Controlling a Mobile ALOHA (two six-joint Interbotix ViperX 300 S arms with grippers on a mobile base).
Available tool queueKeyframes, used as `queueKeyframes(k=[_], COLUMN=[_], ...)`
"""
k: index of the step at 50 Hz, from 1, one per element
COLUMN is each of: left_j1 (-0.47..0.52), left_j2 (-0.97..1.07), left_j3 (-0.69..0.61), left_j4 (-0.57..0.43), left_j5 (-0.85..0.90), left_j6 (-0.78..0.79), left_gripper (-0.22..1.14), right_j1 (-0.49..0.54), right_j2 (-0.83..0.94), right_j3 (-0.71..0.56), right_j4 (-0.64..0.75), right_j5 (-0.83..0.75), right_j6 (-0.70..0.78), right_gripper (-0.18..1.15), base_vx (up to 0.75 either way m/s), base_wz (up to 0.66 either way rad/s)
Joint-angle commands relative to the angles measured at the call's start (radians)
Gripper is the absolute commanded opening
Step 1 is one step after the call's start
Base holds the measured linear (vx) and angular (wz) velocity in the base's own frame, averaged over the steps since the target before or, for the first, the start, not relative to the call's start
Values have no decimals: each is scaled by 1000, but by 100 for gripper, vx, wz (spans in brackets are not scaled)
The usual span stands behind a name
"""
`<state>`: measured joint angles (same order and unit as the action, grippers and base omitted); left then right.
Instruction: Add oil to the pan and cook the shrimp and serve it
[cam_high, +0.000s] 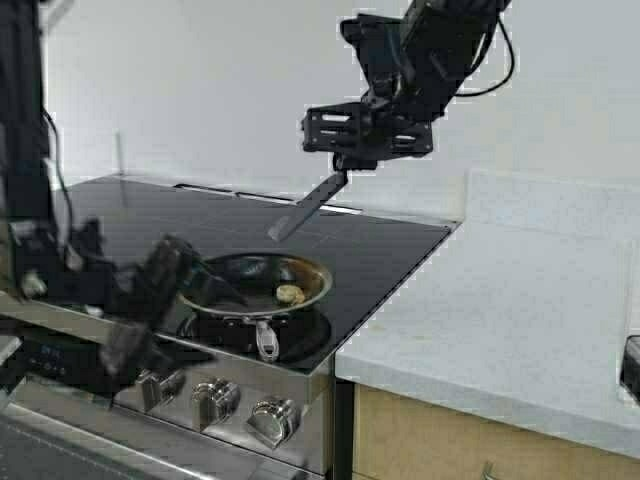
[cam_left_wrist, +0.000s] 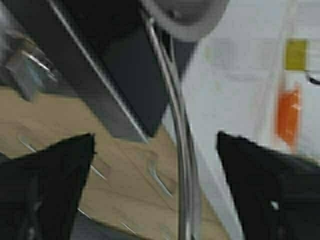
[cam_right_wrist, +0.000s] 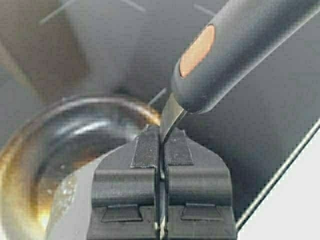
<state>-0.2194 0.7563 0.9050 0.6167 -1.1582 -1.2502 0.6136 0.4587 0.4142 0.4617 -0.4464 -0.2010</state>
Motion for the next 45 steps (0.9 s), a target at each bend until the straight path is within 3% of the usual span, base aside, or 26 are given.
queueKeyframes(k=[1, 11, 19, 31, 45], left_j1=[12, 12, 11, 11, 12], left_j2=[-179, -445, -666, -927, -973], left_j3=[104, 186, 181, 127, 84], left_j4=[-114, -242, -245, -232, -32], left_j5=[75, 287, 511, 793, 937], left_j6=[130, 344, 460, 476, 482], left_gripper=[102, 102, 102, 102, 102], right_j1=[-6, -21, -25, -41, -74], right_j2=[-11, 51, 72, 38, -54], right_j3=[-26, -92, -130, -127, -84], right_j4=[0, 2, 18, 20, 28], right_j5=[-25, 34, 74, 109, 189], right_j6=[-5, 11, 46, 60, 117], right_gripper=[9, 9, 9, 9, 9], base_vx=[0, 0, 0, 0, 0], base_wz=[0, 0, 0, 0, 0])
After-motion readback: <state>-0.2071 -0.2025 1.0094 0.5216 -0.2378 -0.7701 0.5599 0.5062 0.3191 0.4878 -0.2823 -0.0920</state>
